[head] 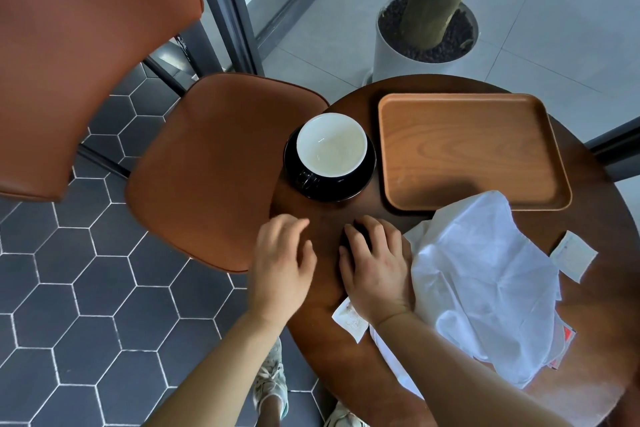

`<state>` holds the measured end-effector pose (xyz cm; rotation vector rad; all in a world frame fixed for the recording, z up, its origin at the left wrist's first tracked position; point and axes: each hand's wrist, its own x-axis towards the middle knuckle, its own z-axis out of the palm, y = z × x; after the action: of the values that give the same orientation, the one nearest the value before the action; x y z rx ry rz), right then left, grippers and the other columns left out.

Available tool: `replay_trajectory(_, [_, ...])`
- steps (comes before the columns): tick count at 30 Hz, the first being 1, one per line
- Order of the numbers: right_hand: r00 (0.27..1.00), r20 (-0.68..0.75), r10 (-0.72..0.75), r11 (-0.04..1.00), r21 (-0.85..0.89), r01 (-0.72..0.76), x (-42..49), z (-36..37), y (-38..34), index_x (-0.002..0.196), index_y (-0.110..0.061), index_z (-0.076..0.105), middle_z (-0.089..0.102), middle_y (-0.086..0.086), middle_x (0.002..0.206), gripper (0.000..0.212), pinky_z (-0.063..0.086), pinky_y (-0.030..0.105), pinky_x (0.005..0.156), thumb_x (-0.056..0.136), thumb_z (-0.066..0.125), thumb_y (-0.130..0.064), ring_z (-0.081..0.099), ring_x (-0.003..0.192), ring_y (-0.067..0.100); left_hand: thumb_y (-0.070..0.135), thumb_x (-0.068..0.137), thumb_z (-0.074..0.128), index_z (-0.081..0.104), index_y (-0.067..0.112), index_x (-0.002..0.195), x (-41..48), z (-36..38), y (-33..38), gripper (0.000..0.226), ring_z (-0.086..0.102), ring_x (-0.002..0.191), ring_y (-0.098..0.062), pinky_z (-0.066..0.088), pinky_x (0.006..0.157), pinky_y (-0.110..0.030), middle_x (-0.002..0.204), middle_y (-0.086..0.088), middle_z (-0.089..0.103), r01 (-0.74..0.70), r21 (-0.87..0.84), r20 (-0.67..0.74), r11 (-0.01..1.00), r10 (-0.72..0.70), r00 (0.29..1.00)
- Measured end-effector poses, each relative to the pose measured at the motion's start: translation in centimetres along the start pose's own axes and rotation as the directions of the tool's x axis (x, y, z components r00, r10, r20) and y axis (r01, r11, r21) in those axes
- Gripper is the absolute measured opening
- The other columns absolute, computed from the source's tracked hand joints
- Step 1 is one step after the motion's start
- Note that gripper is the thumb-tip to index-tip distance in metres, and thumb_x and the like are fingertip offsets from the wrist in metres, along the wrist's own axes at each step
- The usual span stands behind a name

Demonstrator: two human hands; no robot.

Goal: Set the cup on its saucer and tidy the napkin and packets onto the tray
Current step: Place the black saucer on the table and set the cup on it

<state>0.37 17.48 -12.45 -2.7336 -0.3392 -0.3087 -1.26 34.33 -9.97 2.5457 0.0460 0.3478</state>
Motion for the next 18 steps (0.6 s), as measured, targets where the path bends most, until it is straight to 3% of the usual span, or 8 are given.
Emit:
replay_trajectory(3, [1.0,-0.006,0.002,1.0,-0.001,-0.002,0.0,0.0,0.0,0.117,-0.016,0.063,0.056,0.004,0.125,0.03,0.046,0.048,0.094,0.093,0.054,-0.03,0.048,0.113,0.031,0.021,0.093,0.058,0.061,0.007,0.124,-1.0,0.8,0.2,0.035,0.049,0.127,-0.035,0.044,0.104,-0.048,0.132,-0.017,0.053,-0.128,0.177,0.163,0.976,0.099,0.982])
replay_trajectory(7, [1.0,-0.007,0.012,1.0,-0.002,-0.012,-0.1,0.0,0.1,0.117,-0.017,0.063,0.056,0.002,0.125,0.03,0.047,0.046,0.092,0.092,0.054,-0.031,0.047,0.112,0.029,0.027,0.097,0.048,0.053,0.01,0.135,-1.6,1.5,0.5,0.042,0.036,0.141,-0.037,0.033,0.116,-0.051,0.145,-0.019,0.044,-0.121,0.249,0.2,0.961,0.071,0.977])
replay_trajectory(14, [0.996,0.074,0.054,0.999,0.0,-0.055,0.3,-1.0,-0.4,0.117,-0.016,0.065,0.058,0.003,0.124,0.03,0.047,0.046,0.092,0.093,0.054,-0.03,0.047,0.11,0.028,0.033,0.097,0.045,0.05,0.01,0.137,-1.7,1.9,0.2,0.046,0.034,0.141,-0.038,0.028,0.118,-0.052,0.146,-0.02,0.043,-0.149,0.308,0.224,0.94,0.081,0.971])
replay_trajectory(18, [0.983,0.136,0.12,0.989,0.075,-0.131,0.8,-2.3,-1.1,0.118,-0.014,0.067,0.058,0.001,0.123,0.03,0.047,0.04,0.093,0.093,0.057,-0.027,0.046,0.11,0.026,0.033,0.097,0.044,0.051,0.009,0.136,-1.5,1.6,0.5,0.047,0.035,0.141,-0.038,0.029,0.117,-0.053,0.146,-0.02,0.044,-0.15,0.332,0.247,0.931,0.068,0.967])
